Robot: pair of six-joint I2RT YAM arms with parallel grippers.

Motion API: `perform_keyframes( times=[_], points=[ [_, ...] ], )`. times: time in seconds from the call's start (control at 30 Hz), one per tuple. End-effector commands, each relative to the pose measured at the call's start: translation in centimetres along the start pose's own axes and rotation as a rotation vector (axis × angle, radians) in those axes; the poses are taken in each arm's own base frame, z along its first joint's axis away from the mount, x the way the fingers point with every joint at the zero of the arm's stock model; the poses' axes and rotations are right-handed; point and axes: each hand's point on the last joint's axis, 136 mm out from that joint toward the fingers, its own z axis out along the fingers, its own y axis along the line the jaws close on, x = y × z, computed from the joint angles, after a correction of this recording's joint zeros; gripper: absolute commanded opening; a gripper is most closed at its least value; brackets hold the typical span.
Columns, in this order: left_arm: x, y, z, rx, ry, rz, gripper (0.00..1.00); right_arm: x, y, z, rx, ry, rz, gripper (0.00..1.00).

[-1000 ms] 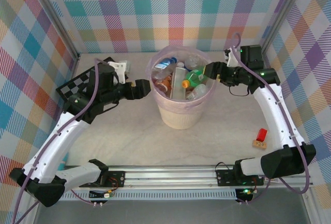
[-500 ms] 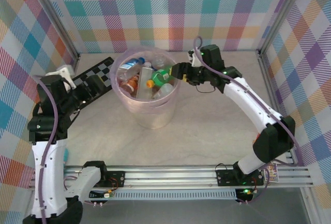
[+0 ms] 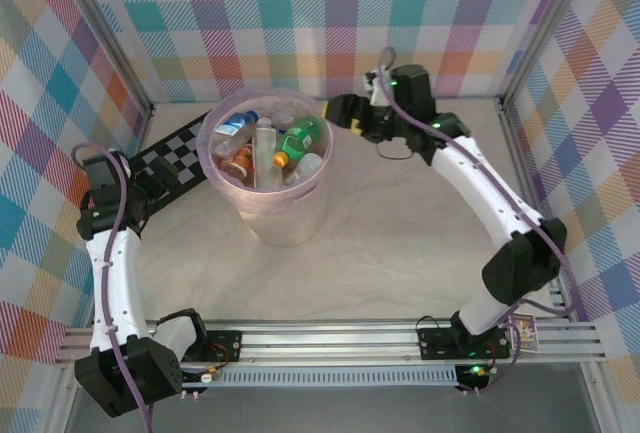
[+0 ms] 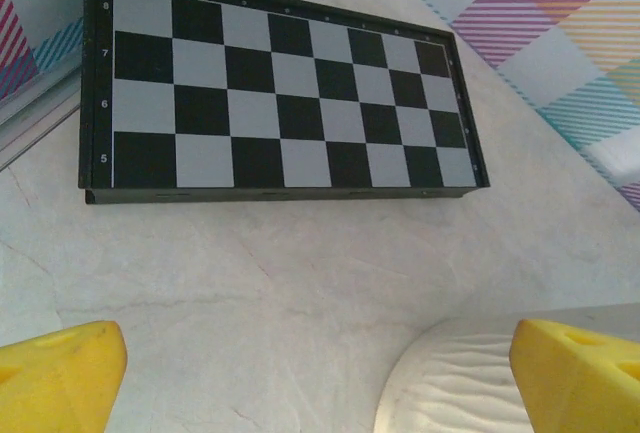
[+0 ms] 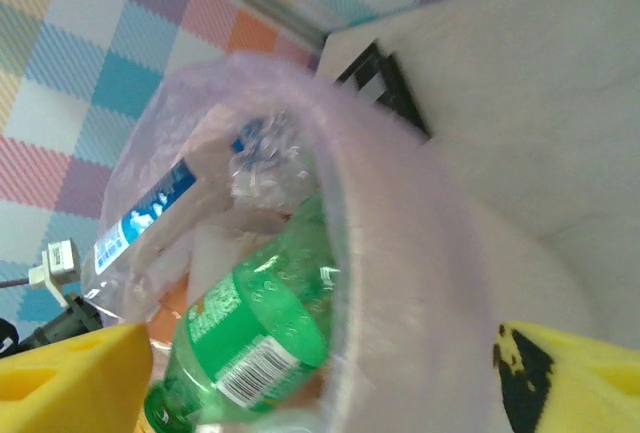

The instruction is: Put the plastic bottles in the bin

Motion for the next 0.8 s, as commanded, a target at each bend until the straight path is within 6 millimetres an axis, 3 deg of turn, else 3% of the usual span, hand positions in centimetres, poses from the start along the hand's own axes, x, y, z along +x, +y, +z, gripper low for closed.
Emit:
perform_keyframes(
  times=[0.0, 0.07, 0.2, 0.33, 0.47, 0.6, 0.77],
  points=[
    [0.1, 0.1, 1.4, 0.022, -0.049, 0.046, 0.99, -1.1, -3.1, -5.4, 0.112, -0.057, -0.061, 0.96],
    [1.6, 0.2, 2.6, 0.021, -0.039, 0.062, 1.00, -0.9, -6.0, -7.1, 0.192, -0.084, -0.090, 0.99],
    [3.8, -0.1, 5.4, -0.033, -0.069, 0.144, 1.00, 0.2, -13.8, -9.8, 0.413, -0.146, -0.111, 0.99],
    [6.1, -1.2, 8.6, 0.003, -0.081, 0.233, 1.00, 2.9, -21.7, -11.7, 0.645, -0.216, -0.186, 0.99],
    [7.4, -1.6, 10.9, 0.032, -0.098, 0.278, 1.00, 4.6, -26.3, -12.7, 0.800, -0.267, -0.250, 0.99],
    [8.5, -2.3, 13.3, 0.071, -0.112, 0.329, 1.00, 6.3, -30.7, -12.4, 0.916, -0.272, -0.247, 0.99],
    [9.1, -2.8, 15.0, 0.097, -0.142, 0.378, 1.00, 6.9, -33.2, -11.7, 0.950, -0.339, -0.276, 0.99]
  ],
)
